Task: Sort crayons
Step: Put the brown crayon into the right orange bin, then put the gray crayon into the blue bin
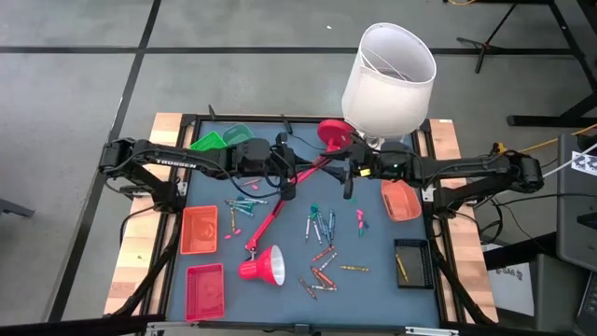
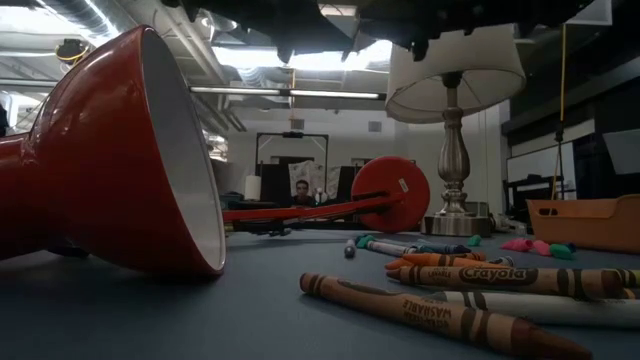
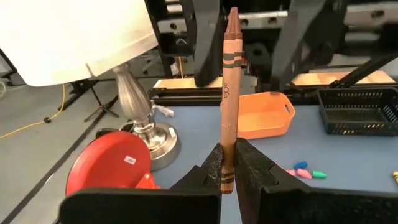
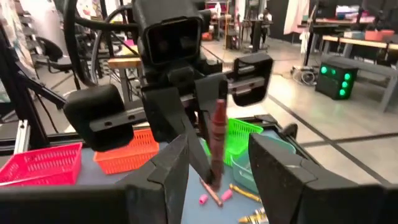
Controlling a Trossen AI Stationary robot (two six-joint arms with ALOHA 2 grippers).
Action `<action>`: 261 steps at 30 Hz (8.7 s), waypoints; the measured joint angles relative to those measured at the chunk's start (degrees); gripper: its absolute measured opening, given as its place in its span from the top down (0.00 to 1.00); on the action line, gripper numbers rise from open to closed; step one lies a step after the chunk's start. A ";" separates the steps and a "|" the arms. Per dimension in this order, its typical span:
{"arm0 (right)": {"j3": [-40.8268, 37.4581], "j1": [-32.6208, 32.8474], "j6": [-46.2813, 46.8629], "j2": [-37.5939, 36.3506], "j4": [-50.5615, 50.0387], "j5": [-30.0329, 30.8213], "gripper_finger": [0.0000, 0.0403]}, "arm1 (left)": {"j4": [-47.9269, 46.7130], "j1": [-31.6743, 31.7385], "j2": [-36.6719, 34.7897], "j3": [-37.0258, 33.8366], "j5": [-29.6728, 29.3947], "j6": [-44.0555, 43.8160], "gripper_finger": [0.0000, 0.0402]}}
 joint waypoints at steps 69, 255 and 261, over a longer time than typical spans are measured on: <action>0.00 0.04 19.02 -12.01 -57.58 6.57 0.93 | -41.07 19.33 0.09 0.04 -5.05 -8.26 0.81; 0.02 0.05 36.72 -11.72 -86.68 3.08 0.71 | -53.88 28.80 1.84 0.15 -16.75 6.46 0.98; 0.02 0.04 36.72 -11.72 -86.19 3.08 0.71 | -54.22 31.19 1.84 0.15 -16.74 5.86 0.98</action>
